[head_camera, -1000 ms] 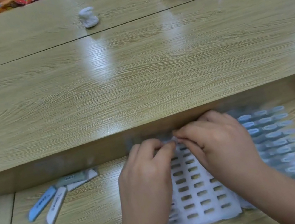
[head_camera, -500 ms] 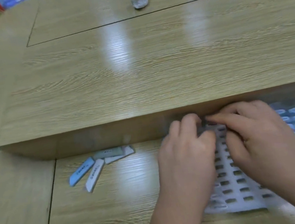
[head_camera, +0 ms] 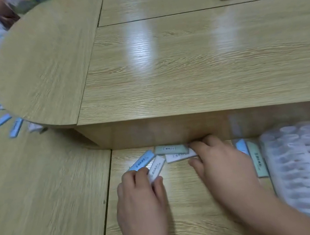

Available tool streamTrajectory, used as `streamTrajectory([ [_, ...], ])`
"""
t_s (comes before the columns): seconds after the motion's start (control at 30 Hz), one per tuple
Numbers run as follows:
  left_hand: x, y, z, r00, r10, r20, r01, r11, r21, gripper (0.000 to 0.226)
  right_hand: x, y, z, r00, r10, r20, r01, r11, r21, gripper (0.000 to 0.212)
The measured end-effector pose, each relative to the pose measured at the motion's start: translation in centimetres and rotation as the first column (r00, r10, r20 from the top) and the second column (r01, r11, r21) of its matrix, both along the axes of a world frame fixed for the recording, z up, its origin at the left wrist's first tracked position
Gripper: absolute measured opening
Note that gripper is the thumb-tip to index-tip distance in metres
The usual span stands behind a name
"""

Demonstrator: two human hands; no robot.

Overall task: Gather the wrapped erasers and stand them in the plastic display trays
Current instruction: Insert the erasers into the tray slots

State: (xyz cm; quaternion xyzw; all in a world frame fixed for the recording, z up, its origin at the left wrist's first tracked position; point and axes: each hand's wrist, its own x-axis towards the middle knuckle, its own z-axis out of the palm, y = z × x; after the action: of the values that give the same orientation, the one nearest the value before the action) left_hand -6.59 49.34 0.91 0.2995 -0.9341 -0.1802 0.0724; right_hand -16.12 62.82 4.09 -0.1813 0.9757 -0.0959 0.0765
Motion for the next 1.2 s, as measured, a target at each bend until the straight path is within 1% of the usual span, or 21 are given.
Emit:
streamTrajectory([
  [0.07,0.2,0.0,0.0,0.999,0.016,-0.043,-0.015,1.0,0.023,0.024,0.4,0.1,-0.3,1.0,0.02,-0.01,-0.019,0.999,0.035,0.032],
  [0.13,0.4,-0.2,0.2,0.997,0.047,-0.067,-0.038,0.992,0.118,0.022,0.4,0.5,-0.4,1.0,0.011,0.011,-0.011,1.0,0.023,0.029],
  [0.2,0.7,-0.5,0.6,0.993,0.061,-0.1,-0.043,0.983,0.177,0.017,0.6,1.0,-0.2,0.998,-0.018,0.054,0.021,0.999,-0.046,0.023],
  [0.33,1.4,0.0,1.8,0.983,0.067,-0.173,-0.017,0.961,0.276,0.013,1.2,2.5,0.7,0.978,-0.09,0.188,0.142,0.95,-0.278,0.014],
  [0.4,1.5,0.9,2.9,0.968,0.104,-0.229,-0.009,0.925,0.38,0.017,1.5,3.7,1.8,0.971,-0.102,0.217,0.181,0.905,-0.386,0.013],
  [0.47,1.3,2.0,4.4,0.945,0.118,-0.305,0.035,0.891,0.454,0.024,1.7,5.6,3.6,0.97,-0.134,0.205,0.222,0.834,-0.505,0.013],
  [0.57,0.4,4.4,7.0,0.926,0.033,-0.375,0.15,0.882,0.447,0.041,1.4,10.1,6.9,0.953,-0.216,0.211,0.302,0.671,-0.677,0.013],
  [0.6,0.0,5.6,7.9,0.921,0.007,-0.39,0.186,0.872,0.453,0.042,1.1,12.0,7.7,0.951,-0.253,0.178,0.304,0.65,-0.696,0.015],
  [0.67,-0.9,8.0,9.1,0.903,-0.025,-0.428,0.247,0.847,0.471,0.037,0.3,15.8,8.5,0.944,-0.322,0.071,0.278,0.663,-0.695,0.019],
  [0.73,-1.9,10.4,9.7,0.881,-0.072,-0.467,0.318,0.821,0.474,0.028,-0.5,19.0,8.5,0.938,-0.345,0.012,0.263,0.692,-0.672,0.026],
  [0.8,-2.8,12.7,9.9,0.855,-0.132,-0.501,0.389,0.803,0.452,0.022,-0.9,21.2,8.1,0.947,-0.318,-0.035,0.224,0.735,-0.64,0.034],
  [0.83,-3.3,13.7,10.0,0.844,-0.155,-0.514,0.413,0.799,0.436,0.02,-1.0,21.9,7.9,0.953,-0.292,-0.075,0.185,0.763,-0.619,0.034],
  [0.93,-4.3,16.3,10.1,0.793,-0.224,-0.566,0.479,0.803,0.354,0.019,-1.2,23.0,7.0,0.961,-0.212,-0.177,0.072,0.809,-0.583,0.025],
  [1.03,-5.1,18.4,9.8,0.767,-0.253,-0.59,0.511,0.797,0.322,0.014,-1.8,23.2,5.9,0.972,-0.159,-0.171,0.031,0.814,-0.58,0.025],
  [1.1,-5.7,19.3,9.0,0.772,-0.295,-0.563,0.516,0.809,0.282,0.013,-2.1,23.2,5.1,0.979,-0.119,-0.165,0.007,0.83,-0.558,0.02],
  [1.17,-6.3,19.9,7.8,0.775,-0.356,-0.522,0.518,0.831,0.203,0.013,-2.5,23.1,4.3,0.985,-0.082,-0.153,-0.015,0.837,-0.547,0.012],
  [1.2,-6.6,20.1,7.2,0.777,-0.378,-0.503,0.516,0.84,0.167,0.014,-2.7,23.2,3.9,0.987,-0.069,-0.148,-0.021,0.842,-0.539,0.012],
])
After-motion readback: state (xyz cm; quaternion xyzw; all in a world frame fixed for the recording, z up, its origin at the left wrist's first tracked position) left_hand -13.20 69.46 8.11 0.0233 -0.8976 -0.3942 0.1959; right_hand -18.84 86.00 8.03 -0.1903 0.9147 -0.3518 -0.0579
